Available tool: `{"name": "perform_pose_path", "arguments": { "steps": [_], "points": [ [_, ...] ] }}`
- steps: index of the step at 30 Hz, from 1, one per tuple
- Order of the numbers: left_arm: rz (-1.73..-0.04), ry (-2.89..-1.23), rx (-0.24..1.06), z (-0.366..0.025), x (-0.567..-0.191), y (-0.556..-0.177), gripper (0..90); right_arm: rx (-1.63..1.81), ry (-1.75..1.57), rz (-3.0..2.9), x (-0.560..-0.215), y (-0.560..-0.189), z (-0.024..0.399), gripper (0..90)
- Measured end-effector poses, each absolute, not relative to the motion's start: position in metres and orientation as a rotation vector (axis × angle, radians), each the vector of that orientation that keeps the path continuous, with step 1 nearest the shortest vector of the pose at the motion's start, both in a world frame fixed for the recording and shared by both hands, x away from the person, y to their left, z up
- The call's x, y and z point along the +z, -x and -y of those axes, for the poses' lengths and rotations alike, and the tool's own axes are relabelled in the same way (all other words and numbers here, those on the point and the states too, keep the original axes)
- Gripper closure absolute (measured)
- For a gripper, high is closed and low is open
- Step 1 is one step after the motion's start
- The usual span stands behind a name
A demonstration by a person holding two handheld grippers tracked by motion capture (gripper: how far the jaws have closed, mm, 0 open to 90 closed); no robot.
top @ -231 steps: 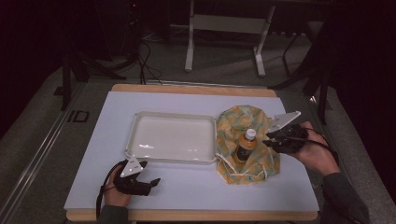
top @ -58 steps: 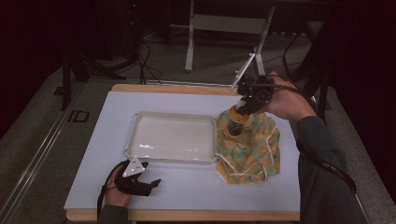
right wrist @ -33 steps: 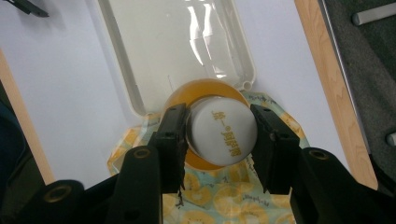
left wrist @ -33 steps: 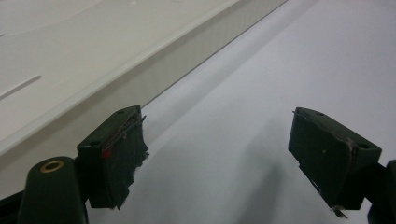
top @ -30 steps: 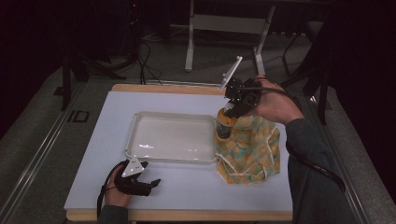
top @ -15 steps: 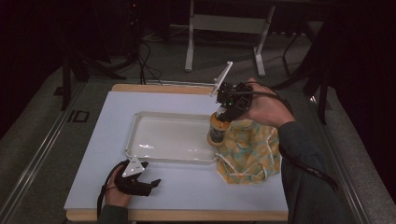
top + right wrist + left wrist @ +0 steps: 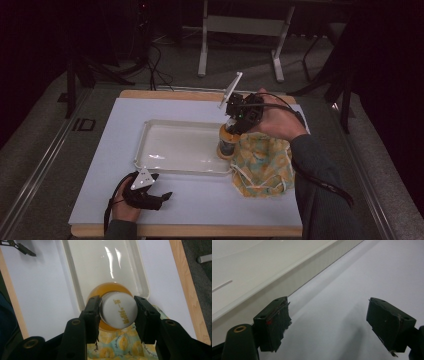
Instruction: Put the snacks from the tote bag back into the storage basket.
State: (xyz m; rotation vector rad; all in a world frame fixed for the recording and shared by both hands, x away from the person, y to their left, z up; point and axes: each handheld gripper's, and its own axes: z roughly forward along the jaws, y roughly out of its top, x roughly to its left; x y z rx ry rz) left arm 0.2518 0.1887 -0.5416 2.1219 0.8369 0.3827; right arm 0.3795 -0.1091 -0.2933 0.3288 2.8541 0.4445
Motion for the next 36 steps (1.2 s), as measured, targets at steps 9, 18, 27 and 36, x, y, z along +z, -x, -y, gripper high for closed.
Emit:
{"name": "perform_pose_path", "arguments": {
  "steps": [9,18,27,36],
  "points": [
    [-0.838,-2.125,0.38,-0.189,-0.542,-0.252,18.6,0.451,-0.322,-2.858,-0.299,-0.379,0.105,58.7],
    [-0.835,-2.13,0.383,-0.189,-0.542,-0.252,18.6,0.431,-0.298,-2.858,-0.303,-0.377,0.102,58.7],
    [-0.837,-2.131,0.384,-0.188,-0.542,-0.252,18.6,0.414,-0.277,-2.869,-0.311,-0.375,0.096,58.7],
    [-0.837,-2.13,0.385,-0.188,-0.542,-0.252,18.6,0.417,-0.27,-2.877,-0.32,-0.375,0.094,58.7]
  ]
}}
